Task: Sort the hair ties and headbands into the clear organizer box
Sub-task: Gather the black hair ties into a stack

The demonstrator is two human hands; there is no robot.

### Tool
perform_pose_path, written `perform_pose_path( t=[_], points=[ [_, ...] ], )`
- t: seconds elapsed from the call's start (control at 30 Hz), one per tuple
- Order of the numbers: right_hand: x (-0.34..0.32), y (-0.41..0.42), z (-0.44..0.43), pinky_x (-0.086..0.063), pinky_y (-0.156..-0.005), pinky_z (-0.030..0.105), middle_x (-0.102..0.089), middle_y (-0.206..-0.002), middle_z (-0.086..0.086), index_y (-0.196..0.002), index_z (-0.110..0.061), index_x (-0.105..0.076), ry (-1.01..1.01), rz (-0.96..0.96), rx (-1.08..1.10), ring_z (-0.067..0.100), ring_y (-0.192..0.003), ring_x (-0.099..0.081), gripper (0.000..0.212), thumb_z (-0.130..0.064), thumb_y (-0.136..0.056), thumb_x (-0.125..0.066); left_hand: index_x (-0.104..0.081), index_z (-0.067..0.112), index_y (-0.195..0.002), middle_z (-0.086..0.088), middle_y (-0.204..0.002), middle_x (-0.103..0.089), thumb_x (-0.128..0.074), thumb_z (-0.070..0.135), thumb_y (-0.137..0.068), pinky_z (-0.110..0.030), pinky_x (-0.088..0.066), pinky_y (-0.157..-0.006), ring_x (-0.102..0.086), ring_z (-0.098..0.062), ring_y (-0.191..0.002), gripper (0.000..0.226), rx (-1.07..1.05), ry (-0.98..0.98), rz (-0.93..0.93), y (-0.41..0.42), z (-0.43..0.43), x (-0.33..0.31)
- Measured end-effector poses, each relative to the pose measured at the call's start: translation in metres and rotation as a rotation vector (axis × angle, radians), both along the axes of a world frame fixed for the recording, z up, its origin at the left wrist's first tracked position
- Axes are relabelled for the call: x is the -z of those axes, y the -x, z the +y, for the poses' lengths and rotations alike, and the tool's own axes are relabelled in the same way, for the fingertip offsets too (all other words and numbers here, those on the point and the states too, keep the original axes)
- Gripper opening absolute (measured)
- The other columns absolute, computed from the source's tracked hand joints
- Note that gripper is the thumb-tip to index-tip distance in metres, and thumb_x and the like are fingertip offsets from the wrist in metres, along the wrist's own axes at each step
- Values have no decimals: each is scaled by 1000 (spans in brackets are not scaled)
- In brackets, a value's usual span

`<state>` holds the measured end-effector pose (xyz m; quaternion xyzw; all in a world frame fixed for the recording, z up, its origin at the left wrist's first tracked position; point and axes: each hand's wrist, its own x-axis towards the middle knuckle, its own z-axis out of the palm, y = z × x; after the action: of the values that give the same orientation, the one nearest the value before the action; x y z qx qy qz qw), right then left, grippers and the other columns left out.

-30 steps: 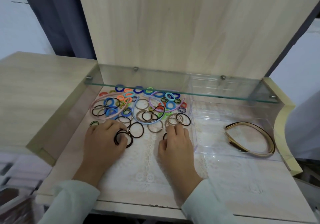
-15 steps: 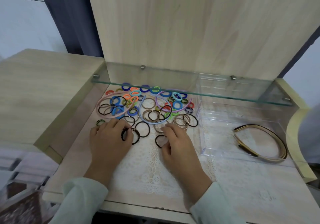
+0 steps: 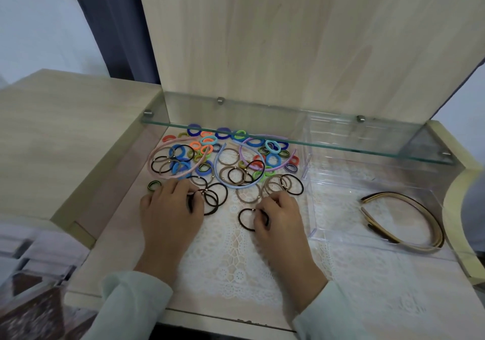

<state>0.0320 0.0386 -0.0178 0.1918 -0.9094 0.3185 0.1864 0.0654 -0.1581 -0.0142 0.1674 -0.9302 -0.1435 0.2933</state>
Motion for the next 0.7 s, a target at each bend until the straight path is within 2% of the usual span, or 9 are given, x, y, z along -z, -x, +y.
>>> perform_pose_path(
  t=[0.2,0.3,0.43,0.53,0.63,0.7],
  points=[
    [2,5,0,-48,-67,38,-53,-88,3,-84,-9,-58,-70,24,-45,21,-82,-48,4,-6,-85,-60,-61,25,-86,10,-88,-61,-63,27,-90,-33,-34,-74,-61,-19,-80,4,40,-158,84,-2,-4,0],
    [-1,5,0,-45,-74,35,-53,-91,2,-91,-10,-57,-4,-10,-73,20,-86,-46,3,-9,-92,-54,-62,23,-87,10,-89,-64,-59,29,-91,-35,-42,-69,-62,-18,-78,8,96,-183,137,-1,-7,0],
    [-6,1,2,-42,-73,29,-55,-91,1,-97,-10,-58,99,12,-81,18,-85,-48,13,-17,-96,-46,-65,12,-88,-1,-86,-64,-58,22,-92,-38,-46,-60,-60,-23,-74,12,207,-24,286,-3,-4,-3],
    [-6,0,4,-44,-69,26,-57,-91,2,-97,-9,-59,161,19,-67,16,-82,-51,13,-14,-97,-48,-66,5,-89,-6,-87,-63,-60,13,-94,-38,-50,-63,-58,-23,-77,12,327,65,370,-7,5,-8],
    [-8,-1,5,-41,-76,12,-59,-98,-1,-104,-10,-61,275,-24,-82,7,-87,-52,12,-8,-96,-53,-67,3,-89,-6,-91,-64,-62,10,-94,-35,-52,-69,-60,-21,-81,10,471,56,374,-10,10,-13],
    [-10,-2,5,-42,-81,11,-60,-102,-2,-109,-10,-60,331,-26,-106,6,-93,-54,17,-5,-95,-53,-68,4,-90,-5,-94,-65,-62,11,-94,-35,-53,-68,-62,-20,-81,10,535,55,353,-13,12,-15]
  ],
)
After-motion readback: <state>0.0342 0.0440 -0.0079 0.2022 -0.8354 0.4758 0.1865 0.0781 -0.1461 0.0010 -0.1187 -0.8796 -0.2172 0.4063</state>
